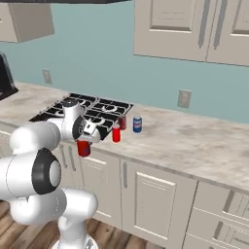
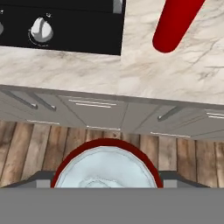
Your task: Four empty soda cans are scattered around the kitchen. Gather all the cans and cluster them next to the stove for recycling.
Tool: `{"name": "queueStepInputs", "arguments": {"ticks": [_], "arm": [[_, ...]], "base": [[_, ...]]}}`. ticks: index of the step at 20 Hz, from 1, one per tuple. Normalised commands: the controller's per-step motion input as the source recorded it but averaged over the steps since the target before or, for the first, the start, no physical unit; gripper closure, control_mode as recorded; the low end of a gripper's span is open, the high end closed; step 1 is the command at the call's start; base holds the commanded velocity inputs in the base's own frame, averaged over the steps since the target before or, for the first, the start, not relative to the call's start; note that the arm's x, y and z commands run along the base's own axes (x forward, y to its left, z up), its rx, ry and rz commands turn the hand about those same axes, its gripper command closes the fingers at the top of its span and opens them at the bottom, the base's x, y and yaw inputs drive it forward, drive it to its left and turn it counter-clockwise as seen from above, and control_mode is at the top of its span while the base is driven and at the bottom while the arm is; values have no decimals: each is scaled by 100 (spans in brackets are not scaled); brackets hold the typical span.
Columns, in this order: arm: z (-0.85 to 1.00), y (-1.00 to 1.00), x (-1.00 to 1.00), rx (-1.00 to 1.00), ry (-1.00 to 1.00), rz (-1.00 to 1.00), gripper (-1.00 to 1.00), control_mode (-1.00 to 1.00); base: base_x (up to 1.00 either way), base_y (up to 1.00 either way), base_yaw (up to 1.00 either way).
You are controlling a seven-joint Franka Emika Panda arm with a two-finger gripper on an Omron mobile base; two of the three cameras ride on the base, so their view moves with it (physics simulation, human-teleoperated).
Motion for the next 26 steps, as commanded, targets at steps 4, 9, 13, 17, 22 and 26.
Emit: {"name": "queueStepInputs", "arguments": {"ticks": [4,9,13,17,22,26], "arm": [[0,0,0,0,0,0,100,100],[0,0,0,0,0,0,100,100],[0,0,0,0,0,0,100,100],[0,0,0,0,0,0,100,100],[0,0,0,0,0,0,100,100],[0,0,0,0,0,0,100,100]], "base": [[42,-59,8],[49,-69,9],[-21,-63,2],[-4,-41,2],[29,-47,7],[37,-34,7]]}}
